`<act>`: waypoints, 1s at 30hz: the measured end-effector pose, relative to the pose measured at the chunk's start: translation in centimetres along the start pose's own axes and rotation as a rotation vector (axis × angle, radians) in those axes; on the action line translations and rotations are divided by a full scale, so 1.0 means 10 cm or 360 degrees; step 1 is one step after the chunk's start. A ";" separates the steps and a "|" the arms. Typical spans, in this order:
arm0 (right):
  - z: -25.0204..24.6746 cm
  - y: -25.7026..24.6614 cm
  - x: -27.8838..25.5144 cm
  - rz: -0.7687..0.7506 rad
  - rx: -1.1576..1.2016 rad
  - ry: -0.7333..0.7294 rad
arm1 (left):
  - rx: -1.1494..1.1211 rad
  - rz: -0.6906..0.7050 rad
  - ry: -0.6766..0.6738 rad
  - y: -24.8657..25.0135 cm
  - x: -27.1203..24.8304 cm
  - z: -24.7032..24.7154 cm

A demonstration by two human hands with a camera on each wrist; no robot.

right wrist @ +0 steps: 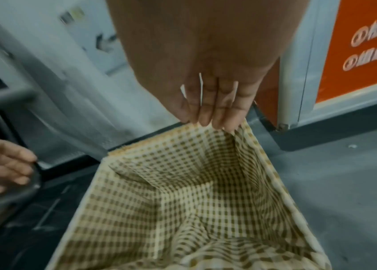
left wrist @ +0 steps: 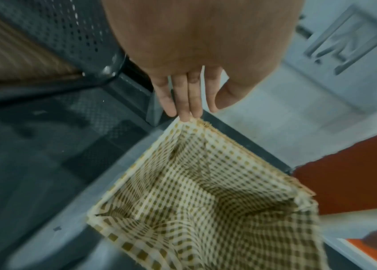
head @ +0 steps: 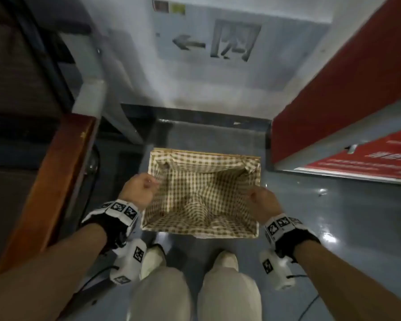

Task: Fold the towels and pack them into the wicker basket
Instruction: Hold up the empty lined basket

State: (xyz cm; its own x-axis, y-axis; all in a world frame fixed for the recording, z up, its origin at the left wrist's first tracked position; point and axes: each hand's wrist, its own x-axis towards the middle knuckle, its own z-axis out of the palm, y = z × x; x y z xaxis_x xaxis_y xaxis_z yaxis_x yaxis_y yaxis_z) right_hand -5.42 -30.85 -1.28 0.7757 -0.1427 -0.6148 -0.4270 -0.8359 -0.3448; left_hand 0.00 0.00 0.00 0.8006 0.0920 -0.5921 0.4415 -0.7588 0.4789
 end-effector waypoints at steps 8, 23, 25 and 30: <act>0.95 0.70 0.93 0.0630 0.0492 0.0236 | -0.0040 -0.0420 0.0054 -0.75 1.01 0.93; 0.70 0.51 -0.16 0.0654 0.0630 0.0770 | -0.0290 -0.0336 0.0428 -0.50 0.35 0.38; 0.58 0.42 -0.53 0.0722 0.0677 0.0803 | -0.0359 -0.0358 0.0349 -0.37 0.11 0.18; 0.36 0.26 -1.54 0.0953 0.0800 0.0887 | -0.0354 -0.0264 0.0188 -0.03 -0.54 -0.32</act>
State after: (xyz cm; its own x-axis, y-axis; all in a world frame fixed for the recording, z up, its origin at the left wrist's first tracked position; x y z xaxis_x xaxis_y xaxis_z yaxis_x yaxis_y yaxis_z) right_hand -20.16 -28.92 4.75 0.4183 -0.8122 -0.4066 -0.8730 -0.2359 -0.4269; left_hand -3.16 1.79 5.09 0.7460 0.2873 -0.6007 0.6376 -0.5682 0.5201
